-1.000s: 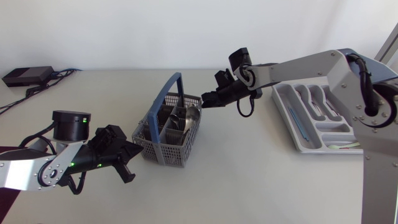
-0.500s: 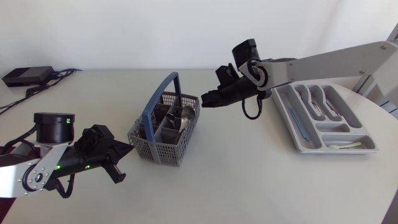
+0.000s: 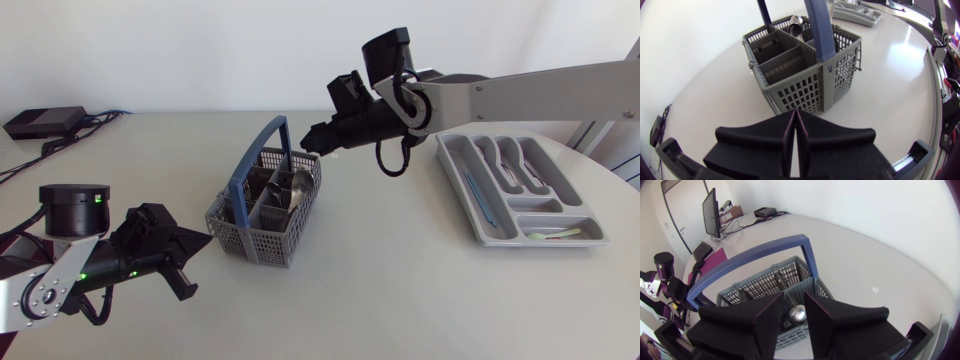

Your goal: Sort the cutlery from the basket into the organizer compartments.

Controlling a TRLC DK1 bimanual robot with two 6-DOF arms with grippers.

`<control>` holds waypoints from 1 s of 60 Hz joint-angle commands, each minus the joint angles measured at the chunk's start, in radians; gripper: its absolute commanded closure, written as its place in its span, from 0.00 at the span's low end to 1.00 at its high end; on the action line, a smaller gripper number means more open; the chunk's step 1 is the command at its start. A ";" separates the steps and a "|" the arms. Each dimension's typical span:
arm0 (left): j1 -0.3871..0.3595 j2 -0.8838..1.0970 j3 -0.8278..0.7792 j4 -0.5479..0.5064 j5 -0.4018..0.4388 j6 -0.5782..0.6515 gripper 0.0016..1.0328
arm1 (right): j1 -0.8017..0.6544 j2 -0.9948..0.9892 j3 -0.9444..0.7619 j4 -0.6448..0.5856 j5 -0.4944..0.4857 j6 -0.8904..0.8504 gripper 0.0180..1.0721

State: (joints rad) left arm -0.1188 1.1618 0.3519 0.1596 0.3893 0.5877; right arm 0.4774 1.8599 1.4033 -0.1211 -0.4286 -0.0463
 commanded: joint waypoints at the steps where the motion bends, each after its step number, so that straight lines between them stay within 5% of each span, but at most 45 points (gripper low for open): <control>1: 0.002 -0.013 -0.025 -0.005 0.020 0.020 0.97 | 0.012 0.065 0.033 0.023 0.007 -0.043 0.61; 23: 0.067 -0.008 -0.047 0.004 0.079 0.049 0.97 | 0.053 0.251 0.215 0.043 0.060 -0.124 0.58; 60: 0.084 -0.011 -0.057 0.003 0.083 0.047 0.97 | 0.052 0.320 0.252 0.138 0.139 -0.184 0.58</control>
State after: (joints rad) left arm -0.0456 1.1580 0.3195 0.1585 0.4637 0.6117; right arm 0.5457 2.2032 1.6802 -0.0032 -0.3050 -0.2123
